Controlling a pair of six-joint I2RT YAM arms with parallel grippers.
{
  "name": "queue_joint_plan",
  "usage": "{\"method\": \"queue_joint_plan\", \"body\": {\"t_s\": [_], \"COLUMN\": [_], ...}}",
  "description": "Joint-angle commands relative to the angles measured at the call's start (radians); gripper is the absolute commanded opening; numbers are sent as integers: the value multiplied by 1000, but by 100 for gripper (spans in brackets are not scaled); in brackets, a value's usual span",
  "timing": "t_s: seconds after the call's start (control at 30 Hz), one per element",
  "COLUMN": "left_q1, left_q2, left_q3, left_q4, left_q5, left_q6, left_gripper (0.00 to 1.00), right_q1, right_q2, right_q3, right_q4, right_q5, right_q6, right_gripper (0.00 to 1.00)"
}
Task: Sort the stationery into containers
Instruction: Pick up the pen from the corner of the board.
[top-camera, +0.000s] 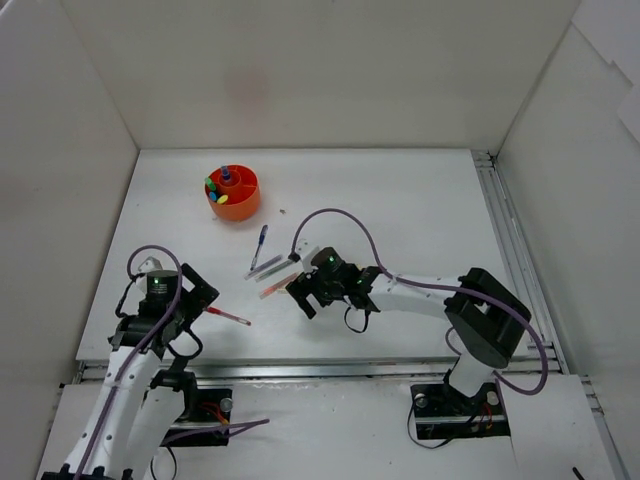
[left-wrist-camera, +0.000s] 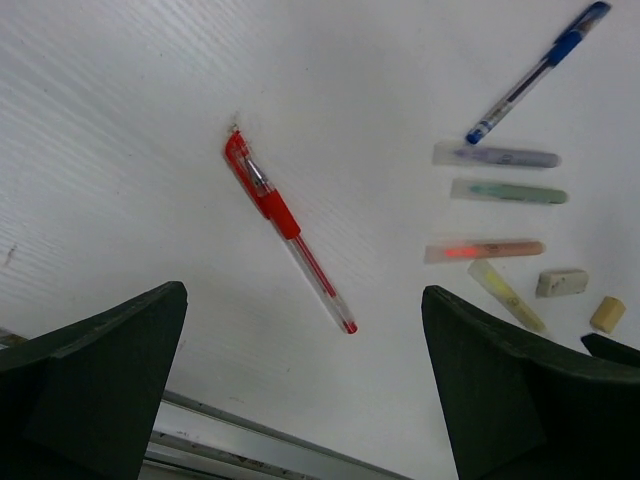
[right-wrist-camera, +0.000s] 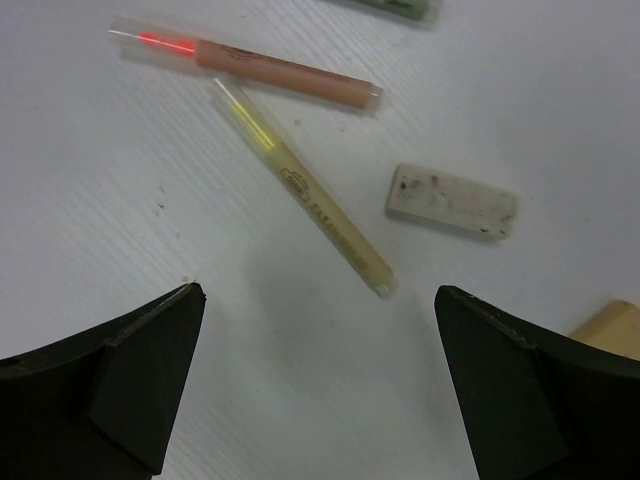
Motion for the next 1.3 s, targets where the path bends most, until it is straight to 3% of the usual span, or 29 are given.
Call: {"method": "queue_joint_plan", "body": {"t_s": [0.0,0.17,0.37,0.53,0.73,0.97,1.13,1.27], "left_q1": [-2,-2,-13,-36,-57,-76,-99,-119], "left_q2": [79,225,351,469,587,702,806,882], "left_q3": [-35,-41,-46,25,95,175,244,310], "left_q4": [119,200,235,167,136,65,10,-53], "left_q5": [10,-8,-45,-119,-142,-180,-206,-217], "left_q6": [-113,-191,-257,-309,-331,-329,-328,-322], "left_gripper": [99,96,81,80,67,39,34,19], "right_q1": [-8,-24,-44,-47,-48,-47,-48,-50], "right_q2": [-128,-214,-294,-325,-359,-409,-458,-495], "right_q3": [-20,-44,-104,-112,-130,-164,-198,-219], "right_q4": [50,21,57,40,36,20,42,33], "right_q5": [113,178,210,251,270,337,380,431], "right_q6": [56,67,108,113,128,140,145,146], "right_gripper": [98,98,98,98,98,98,98,98]}}
